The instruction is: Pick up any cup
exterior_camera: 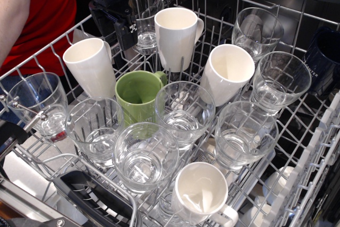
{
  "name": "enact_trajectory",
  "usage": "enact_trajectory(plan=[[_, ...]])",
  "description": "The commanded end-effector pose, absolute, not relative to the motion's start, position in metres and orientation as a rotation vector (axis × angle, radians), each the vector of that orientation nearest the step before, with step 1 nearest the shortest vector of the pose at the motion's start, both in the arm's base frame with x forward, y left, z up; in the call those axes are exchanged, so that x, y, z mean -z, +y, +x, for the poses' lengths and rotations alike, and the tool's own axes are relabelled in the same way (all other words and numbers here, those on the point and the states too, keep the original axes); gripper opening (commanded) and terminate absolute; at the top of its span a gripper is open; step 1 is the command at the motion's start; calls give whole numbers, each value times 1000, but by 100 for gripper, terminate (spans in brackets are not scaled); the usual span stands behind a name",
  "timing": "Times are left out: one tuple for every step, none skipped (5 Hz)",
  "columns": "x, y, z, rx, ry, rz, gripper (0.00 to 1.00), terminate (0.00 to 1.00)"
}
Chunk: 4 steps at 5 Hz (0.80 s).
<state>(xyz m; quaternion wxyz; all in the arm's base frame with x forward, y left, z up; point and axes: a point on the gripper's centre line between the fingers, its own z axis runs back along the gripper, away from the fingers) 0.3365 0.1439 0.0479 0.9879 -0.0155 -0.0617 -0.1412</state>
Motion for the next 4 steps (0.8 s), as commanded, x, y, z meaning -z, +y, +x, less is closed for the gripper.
enact_trajectory(plan=[[-48, 144, 337, 284, -124, -31, 100, 0], [-39, 146, 344, 286, -114, -7, 100, 0], [-22, 153, 349, 294, -123, 10, 100, 0], [-8, 154, 357, 292, -143, 26, 100, 0]])
